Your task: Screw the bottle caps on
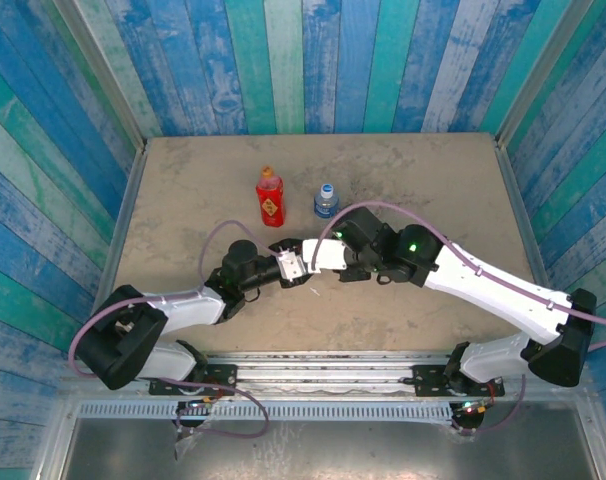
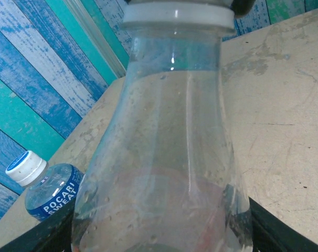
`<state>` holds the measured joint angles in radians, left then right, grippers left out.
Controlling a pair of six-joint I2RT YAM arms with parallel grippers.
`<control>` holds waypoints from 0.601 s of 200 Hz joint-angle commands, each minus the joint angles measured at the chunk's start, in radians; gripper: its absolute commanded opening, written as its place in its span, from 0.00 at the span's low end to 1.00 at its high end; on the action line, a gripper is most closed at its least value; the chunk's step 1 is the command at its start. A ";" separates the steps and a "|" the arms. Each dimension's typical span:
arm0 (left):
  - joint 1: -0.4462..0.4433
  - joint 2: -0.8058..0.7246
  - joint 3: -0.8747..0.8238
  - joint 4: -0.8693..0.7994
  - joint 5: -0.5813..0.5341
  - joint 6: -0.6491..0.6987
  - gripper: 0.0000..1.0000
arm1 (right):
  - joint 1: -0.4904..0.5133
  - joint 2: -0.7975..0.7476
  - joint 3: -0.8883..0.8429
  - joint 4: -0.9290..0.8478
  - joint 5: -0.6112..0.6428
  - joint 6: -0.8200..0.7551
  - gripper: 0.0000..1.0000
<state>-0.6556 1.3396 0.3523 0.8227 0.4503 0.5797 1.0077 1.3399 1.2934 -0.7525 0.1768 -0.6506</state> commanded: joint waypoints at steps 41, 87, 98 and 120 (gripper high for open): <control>-0.007 0.029 0.000 -0.056 0.014 -0.023 0.63 | -0.039 0.024 0.067 0.141 -0.148 1.123 0.14; -0.007 0.036 -0.003 -0.054 0.015 -0.029 0.64 | -0.078 -0.083 0.007 0.078 -0.101 0.578 0.57; -0.007 0.040 -0.004 -0.051 0.014 -0.029 0.64 | -0.078 -0.111 -0.006 0.061 -0.124 0.365 0.62; -0.007 0.040 0.000 -0.057 0.018 -0.027 0.64 | -0.078 -0.146 -0.021 0.062 -0.176 0.065 0.66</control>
<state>-0.6586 1.3479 0.3561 0.8345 0.4488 0.5629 0.9306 1.2358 1.2949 -0.6926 0.0669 -0.1635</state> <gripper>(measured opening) 0.639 0.646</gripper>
